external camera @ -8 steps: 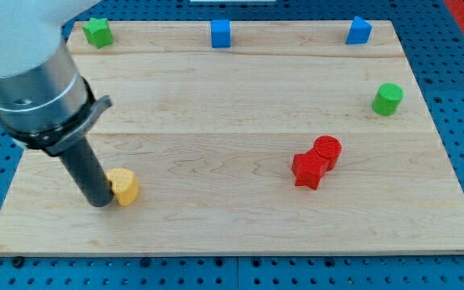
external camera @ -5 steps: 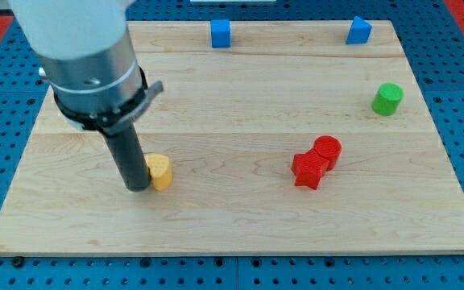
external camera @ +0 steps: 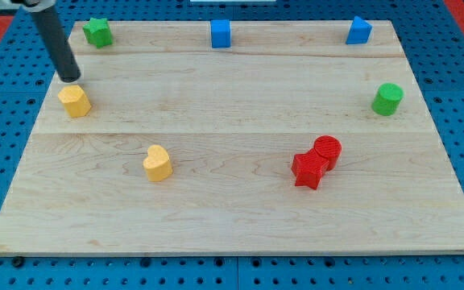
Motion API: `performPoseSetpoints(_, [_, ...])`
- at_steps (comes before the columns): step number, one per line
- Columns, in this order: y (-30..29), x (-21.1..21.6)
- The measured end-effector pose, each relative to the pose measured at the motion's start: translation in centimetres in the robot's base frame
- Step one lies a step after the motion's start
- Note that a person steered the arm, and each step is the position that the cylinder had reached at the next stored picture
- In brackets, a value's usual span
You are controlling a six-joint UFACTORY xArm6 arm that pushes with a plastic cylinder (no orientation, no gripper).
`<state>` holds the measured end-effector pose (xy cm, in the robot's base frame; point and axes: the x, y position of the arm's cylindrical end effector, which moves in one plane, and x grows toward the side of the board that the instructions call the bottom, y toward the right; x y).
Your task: Move yellow hexagon closer to the yellow heart
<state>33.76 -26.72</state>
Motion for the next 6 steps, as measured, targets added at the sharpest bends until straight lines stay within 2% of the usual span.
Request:
performPoseSetpoints(1, [-0.2, 2.0])
performPoseSetpoints(4, [5.9, 8.0])
performPoseSetpoints(6, [7.8, 11.2])
